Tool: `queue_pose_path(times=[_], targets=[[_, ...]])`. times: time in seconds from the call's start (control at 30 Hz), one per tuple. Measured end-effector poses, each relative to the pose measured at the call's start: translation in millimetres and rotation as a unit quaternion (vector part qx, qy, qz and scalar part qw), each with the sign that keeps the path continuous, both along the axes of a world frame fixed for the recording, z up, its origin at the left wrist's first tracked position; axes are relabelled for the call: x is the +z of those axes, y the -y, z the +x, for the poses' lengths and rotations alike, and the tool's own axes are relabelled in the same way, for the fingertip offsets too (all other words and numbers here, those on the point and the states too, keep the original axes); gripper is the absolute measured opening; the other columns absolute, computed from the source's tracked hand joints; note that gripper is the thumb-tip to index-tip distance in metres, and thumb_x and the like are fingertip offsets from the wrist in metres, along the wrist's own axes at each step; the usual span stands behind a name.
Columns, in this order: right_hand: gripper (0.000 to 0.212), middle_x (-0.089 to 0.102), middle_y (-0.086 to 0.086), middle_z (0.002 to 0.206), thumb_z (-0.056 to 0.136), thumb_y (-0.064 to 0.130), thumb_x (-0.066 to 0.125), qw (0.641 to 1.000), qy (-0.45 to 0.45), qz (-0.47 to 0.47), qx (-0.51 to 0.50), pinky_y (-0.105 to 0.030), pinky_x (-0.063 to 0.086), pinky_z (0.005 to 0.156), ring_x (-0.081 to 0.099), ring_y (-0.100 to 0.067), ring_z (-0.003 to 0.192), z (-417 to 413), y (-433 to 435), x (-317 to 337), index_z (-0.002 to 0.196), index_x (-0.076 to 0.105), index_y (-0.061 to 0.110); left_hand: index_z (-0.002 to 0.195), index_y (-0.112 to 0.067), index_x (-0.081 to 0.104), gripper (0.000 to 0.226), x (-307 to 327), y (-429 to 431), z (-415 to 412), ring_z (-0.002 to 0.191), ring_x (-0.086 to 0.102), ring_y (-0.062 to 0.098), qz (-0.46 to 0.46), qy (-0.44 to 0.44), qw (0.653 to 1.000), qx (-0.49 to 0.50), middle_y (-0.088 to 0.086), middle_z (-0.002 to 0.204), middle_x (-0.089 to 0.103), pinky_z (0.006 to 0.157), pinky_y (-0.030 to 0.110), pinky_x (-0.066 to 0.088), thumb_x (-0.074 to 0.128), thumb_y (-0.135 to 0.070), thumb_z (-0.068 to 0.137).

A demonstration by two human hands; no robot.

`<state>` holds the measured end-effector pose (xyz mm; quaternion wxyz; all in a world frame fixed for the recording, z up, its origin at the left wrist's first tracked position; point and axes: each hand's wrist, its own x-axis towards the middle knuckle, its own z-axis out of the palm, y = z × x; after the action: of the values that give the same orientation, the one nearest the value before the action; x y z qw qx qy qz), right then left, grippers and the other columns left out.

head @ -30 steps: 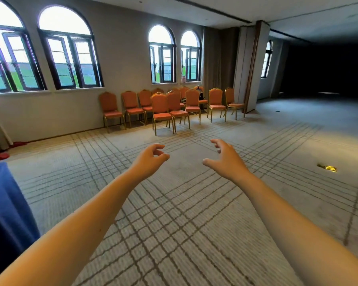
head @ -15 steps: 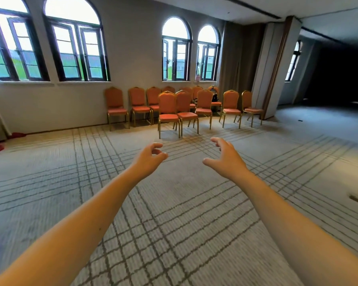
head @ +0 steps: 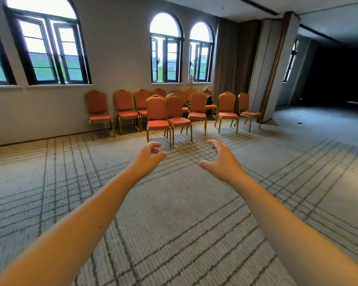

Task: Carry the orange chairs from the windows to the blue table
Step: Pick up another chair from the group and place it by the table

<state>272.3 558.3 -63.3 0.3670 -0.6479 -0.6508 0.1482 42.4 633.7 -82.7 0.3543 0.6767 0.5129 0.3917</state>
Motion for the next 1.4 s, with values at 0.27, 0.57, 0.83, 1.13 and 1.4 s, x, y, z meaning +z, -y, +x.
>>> queue_pose_path(times=[0.27,0.57,0.83,1.13,1.4], targets=[[0.078,0.036,-0.005,0.150,0.082,0.029,0.075,1.000,-0.010,-0.010,0.010,-0.037,0.039,0.102,0.039,-0.021,0.134,79,-195,-17,0.149,0.034,0.022,0.131,-0.018,0.047,0.043,-21,-192,77,0.089,0.058,0.009,-0.014,-0.006,1.000,0.005,-0.004,0.103,0.058,0.065,0.018,0.042,0.060,-0.028,0.092],[0.078,0.039,-0.004,0.147,0.081,0.031,0.073,0.999,0.015,-0.022,0.039,-0.029,0.040,0.086,0.043,-0.013,0.114,194,-447,-11,0.148,0.034,0.024,0.128,-0.022,0.048,0.042,-23,-425,177,0.087,0.058,0.007,-0.009,0.005,0.998,0.068,-0.010,0.100,0.058,0.064,0.019,0.042,0.060,-0.034,0.089],[0.081,0.035,-0.004,0.151,0.080,0.030,0.075,0.997,0.005,-0.037,0.061,-0.036,0.042,0.099,0.040,-0.021,0.133,254,-628,-24,0.149,0.033,0.024,0.127,-0.025,0.049,0.044,-40,-605,238,0.089,0.058,0.005,-0.031,0.012,0.996,0.081,-0.012,0.100,0.059,0.064,0.020,0.042,0.062,-0.038,0.088],[0.081,0.038,-0.007,0.148,0.080,0.029,0.075,0.998,0.018,-0.035,0.052,-0.037,0.042,0.104,0.040,-0.022,0.133,301,-883,-16,0.149,0.034,0.022,0.128,-0.021,0.051,0.046,-35,-863,295,0.089,0.058,0.000,0.007,0.011,0.996,0.084,-0.014,0.098,0.060,0.065,0.017,0.040,0.063,-0.037,0.087],[0.082,0.039,-0.006,0.147,0.078,0.031,0.075,0.998,0.019,-0.048,0.045,-0.036,0.042,0.101,0.041,-0.022,0.133,336,-1089,-30,0.149,0.034,0.024,0.131,-0.019,0.051,0.047,-42,-1061,335,0.093,0.055,0.001,-0.003,-0.002,0.998,0.065,-0.011,0.102,0.060,0.071,0.017,0.040,0.063,-0.035,0.088]])
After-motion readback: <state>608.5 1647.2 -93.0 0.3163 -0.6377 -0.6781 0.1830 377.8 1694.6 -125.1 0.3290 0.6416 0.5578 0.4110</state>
